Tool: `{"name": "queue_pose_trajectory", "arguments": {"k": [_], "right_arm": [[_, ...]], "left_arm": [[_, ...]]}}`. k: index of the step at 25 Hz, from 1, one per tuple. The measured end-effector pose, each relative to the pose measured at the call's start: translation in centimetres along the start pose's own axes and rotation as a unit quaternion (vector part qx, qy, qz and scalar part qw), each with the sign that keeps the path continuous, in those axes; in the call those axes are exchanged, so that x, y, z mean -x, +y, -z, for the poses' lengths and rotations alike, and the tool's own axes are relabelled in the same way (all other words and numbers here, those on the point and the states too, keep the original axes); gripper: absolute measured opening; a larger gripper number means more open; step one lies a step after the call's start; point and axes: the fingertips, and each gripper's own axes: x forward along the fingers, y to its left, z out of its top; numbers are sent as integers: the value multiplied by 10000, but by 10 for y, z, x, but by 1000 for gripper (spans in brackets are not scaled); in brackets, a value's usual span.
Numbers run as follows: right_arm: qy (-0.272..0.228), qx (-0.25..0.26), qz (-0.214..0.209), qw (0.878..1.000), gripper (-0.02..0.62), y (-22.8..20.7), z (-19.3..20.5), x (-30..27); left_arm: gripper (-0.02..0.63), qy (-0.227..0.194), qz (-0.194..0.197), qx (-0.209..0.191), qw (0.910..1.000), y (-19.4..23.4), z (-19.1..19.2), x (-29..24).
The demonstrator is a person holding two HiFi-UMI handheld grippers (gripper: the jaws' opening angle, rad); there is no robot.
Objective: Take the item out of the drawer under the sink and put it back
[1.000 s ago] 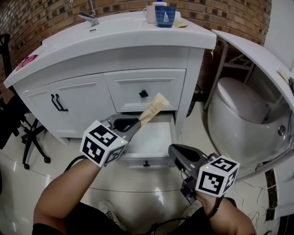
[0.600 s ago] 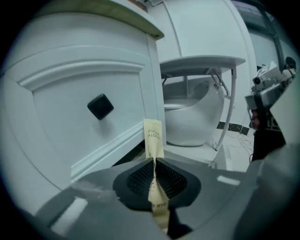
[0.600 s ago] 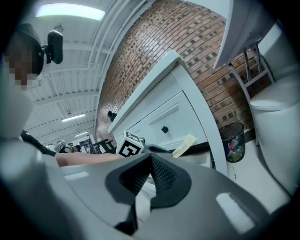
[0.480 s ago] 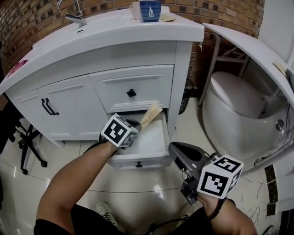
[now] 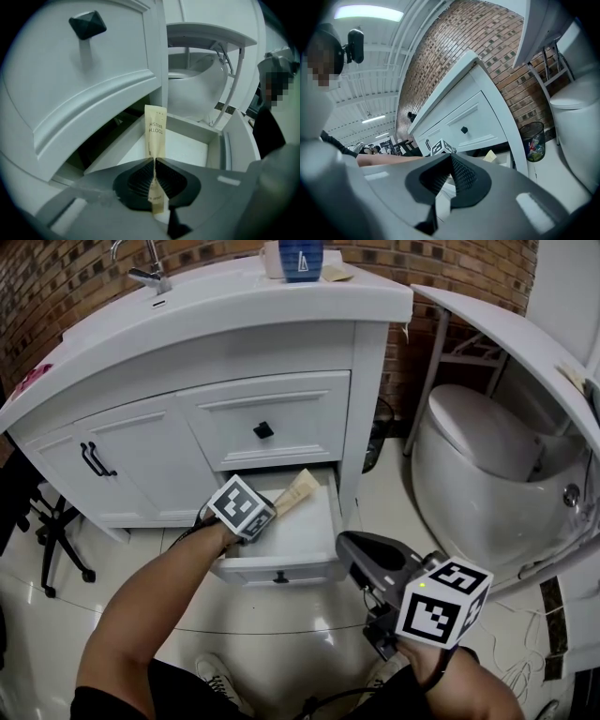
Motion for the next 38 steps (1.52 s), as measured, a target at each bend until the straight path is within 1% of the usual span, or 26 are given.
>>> {"name": "queue_pose_trajectory", "arguments": {"k": [3, 5, 7, 13, 16, 19, 21, 23, 25, 28, 31, 33, 36, 38], "right_arm": [[20, 7, -32, 10000, 5, 2, 1, -2], [23, 9, -27, 10000, 5, 2, 1, -2], [11, -4, -17, 10000, 5, 0, 0, -1], [2, 7, -9, 10000, 5, 1, -1, 0], [35, 28, -4, 10000, 5, 2, 1, -2], [53, 48, -21, 10000, 5, 4, 2, -5], [78, 66, -40, 9999, 5, 7, 4, -7], [132, 91, -56, 9999, 5, 10, 7, -9], [189, 118, -69, 9997, 5, 11, 11, -10], [254, 131, -81, 9996, 5, 13, 14, -10], [282, 123, -166, 9994, 5, 18, 17, -9], [280, 137, -185, 9993, 5, 21, 18, -7], [229, 137, -169, 9995, 5, 22, 16, -4], [169, 140, -171, 9996, 5, 22, 14, -3]], "left_arm": [[27, -37, 0, 125, 9999, 3, 1, -1], [67, -93, -35, 115, 9999, 5, -1, 0], [71, -136, -36, 100, 9999, 5, -3, 1], [38, -284, -10, 29, 9996, 1, -8, 11], [8, -542, 0, -36, 9985, -4, -16, 20], [8, -721, -38, -86, 9974, -6, -20, 32], [6, -841, -81, -27, 9964, -5, -20, 44], [6, -1069, -139, 75, 9942, -4, -23, 63], [6, -1447, -213, 224, 9890, -6, -28, 88], [6, -2115, -314, 589, 9751, -14, -30, 124], [6, -2568, -346, 893, 9617, -25, -18, 159], [6, -2805, -221, 1142, 9528, -36, -7, 181], [6, -3209, 191, 1604, 9332, -61, 3, 212], [6, -3433, 391, 1747, 9220, -79, 4, 231]]}}
